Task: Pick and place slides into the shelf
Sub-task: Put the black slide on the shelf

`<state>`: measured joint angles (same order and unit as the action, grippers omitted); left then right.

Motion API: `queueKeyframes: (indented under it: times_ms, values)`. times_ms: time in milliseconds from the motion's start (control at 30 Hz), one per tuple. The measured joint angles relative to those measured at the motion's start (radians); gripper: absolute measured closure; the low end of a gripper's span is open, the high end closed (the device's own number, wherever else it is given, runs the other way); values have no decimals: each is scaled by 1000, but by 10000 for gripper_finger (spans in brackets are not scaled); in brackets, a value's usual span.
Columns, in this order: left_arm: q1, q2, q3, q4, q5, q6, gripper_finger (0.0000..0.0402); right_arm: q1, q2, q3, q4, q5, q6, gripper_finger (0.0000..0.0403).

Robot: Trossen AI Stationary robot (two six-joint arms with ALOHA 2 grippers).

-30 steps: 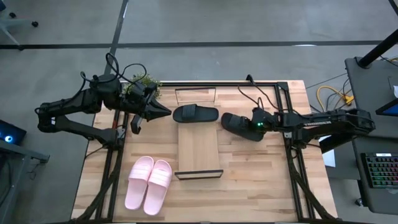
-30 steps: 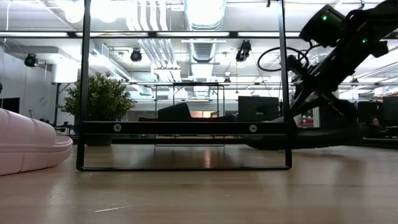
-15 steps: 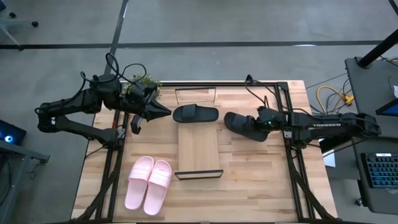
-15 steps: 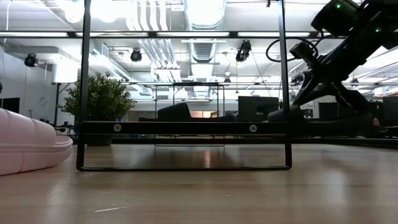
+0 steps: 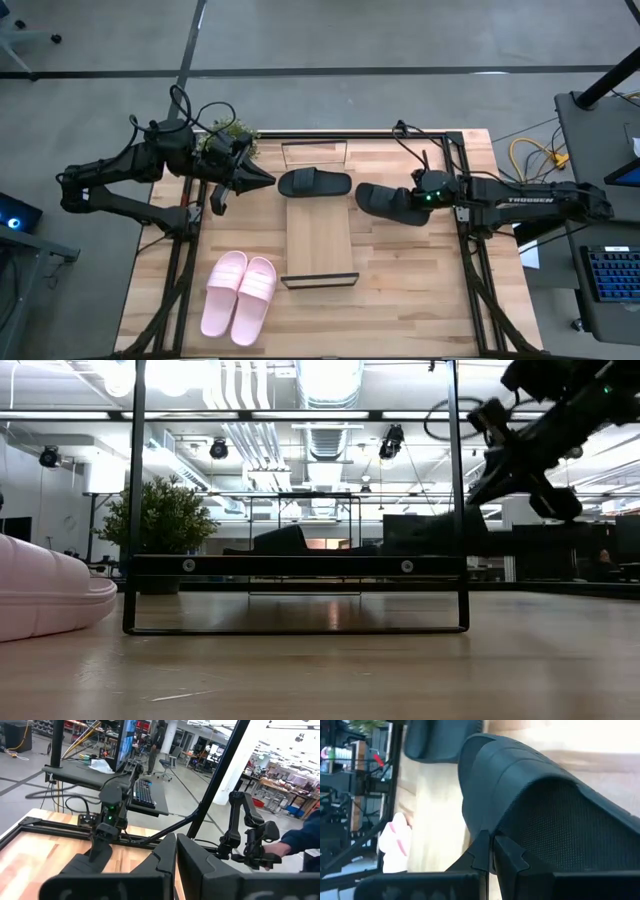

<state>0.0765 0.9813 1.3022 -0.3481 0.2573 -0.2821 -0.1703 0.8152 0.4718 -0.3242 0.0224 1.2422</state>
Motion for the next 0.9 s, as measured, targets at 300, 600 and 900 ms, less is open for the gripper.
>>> queueKeyframes:
  times_ms: [300,600,900]
  values:
    - [0,0,0,2,0,0,402,0,61,131,-92,-14,-100,394]
    - [0,0,0,4,0,0,402,2,183,210,-91,-71,-169,394]
    - [-1,0,0,4,0,0,402,13,327,329,-84,-121,-256,394]
